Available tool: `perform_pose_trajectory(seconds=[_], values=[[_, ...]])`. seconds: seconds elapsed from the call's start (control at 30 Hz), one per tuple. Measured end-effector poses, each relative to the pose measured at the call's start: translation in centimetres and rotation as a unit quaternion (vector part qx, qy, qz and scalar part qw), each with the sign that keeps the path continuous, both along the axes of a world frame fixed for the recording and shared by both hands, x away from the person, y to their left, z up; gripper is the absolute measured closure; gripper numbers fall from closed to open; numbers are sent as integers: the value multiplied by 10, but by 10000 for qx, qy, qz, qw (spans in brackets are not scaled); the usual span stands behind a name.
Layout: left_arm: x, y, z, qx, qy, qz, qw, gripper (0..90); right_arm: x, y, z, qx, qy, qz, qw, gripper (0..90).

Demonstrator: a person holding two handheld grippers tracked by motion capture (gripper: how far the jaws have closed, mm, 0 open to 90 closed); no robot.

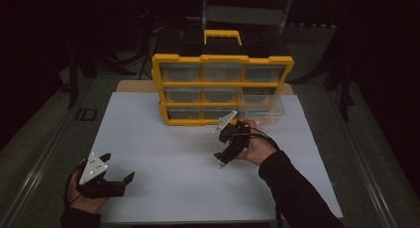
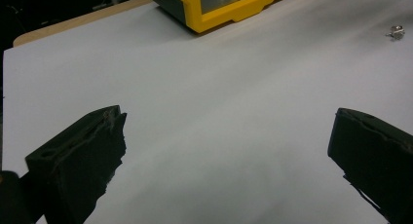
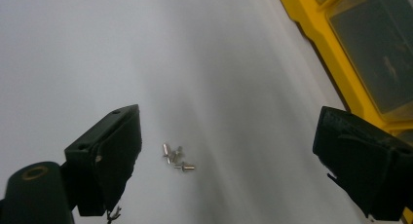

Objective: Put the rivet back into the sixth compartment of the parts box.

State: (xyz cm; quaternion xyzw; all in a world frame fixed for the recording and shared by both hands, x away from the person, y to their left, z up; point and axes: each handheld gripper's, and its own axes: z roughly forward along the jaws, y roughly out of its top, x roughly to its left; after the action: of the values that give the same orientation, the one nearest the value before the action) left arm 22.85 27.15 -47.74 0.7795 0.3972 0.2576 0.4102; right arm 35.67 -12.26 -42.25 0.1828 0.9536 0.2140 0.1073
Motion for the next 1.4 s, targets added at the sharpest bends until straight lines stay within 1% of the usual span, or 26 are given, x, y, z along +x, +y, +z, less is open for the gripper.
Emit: perform_pose_trajectory(seconds=[0.03,0.17,0.2,0.27,0.4,0.43,0.47,0.5,0.67,0.77,0.8,0.83,0.9,0.97,1.0,1.03,1.1,1.17,1.2,1.23,1.3,1.33,1.37,1.4], values=[[0,0,0,10,2,-1,10000,8,0,0,-1,-26,36,-18,10000,105],[0,0,0,27,3,-15,10000,8,1,1,-6,-146,43,-21,9999,105],[0,0,0,27,3,-15,10000,8,1,1,-10,-219,59,-32,9997,105],[0,0,0,26,9,-17,10000,8,2,0,-17,-174,122,-31,9998,119],[0,-1,0,32,7,-20,10000,8,2,-1,-34,-398,253,-82,9989,121],[0,-1,0,32,7,-20,10000,8,2,-1,-34,-398,253,-82,9989,121],[0,-1,0,36,7,-19,10000,8,3,0,-42,-489,313,-113,9982,129],[0,-1,0,38,7,-16,10000,8,4,0,-46,-511,327,-109,9981,133],[0,-1,0,60,6,-10,10000,8,8,3,-58,-653,489,-191,9965,148],[0,-1,0,71,5,-6,10000,8,10,7,-64,-739,551,-196,9956,180],[0,-1,0,67,0,-12,10000,8,11,8,-64,-734,564,-219,9955,188],[0,-1,-1,67,2,-10,10000,8,12,8,-64,-711,550,-225,9957,226],[0,-1,-1,76,5,-12,10000,8,14,8,-65,-674,641,-224,9954,271],[0,-1,-1,91,9,-12,10000,9,15,9,-67,-742,710,-217,9945,309],[0,-1,-1,92,9,-13,10000,8,15,9,-68,-759,788,-257,9937,327],[0,-1,-1,93,10,-13,10000,9,17,8,-70,-756,757,-174,9941,340],[0,-1,-1,93,16,-7,10000,8,17,7,-69,-715,862,-174,9936,412],[0,-1,-1,95,16,-9,10000,9,17,7,-68,-686,930,-183,9931,464],[0,-2,-1,93,15,-8,10000,9,18,6,-68,-724,950,-126,9928,498],[0,-2,-1,93,15,-8,10000,9,16,6,-67,-722,1067,-218,9914,524],[1,-2,-1,94,19,-7,10000,9,15,6,-66,-736,1127,-225,9906,569],[0,-2,-1,94,18,-12,10000,10,15,6,-67,-783,1083,-132,9909,594],[0,-2,-1,93,15,-11,10000,11,13,6,-66,-805,1103,-121,9906,611],[0,-2,-1,95,15,-11,10000,11,11,8,-66,-808,1168,-194,9897,630]])
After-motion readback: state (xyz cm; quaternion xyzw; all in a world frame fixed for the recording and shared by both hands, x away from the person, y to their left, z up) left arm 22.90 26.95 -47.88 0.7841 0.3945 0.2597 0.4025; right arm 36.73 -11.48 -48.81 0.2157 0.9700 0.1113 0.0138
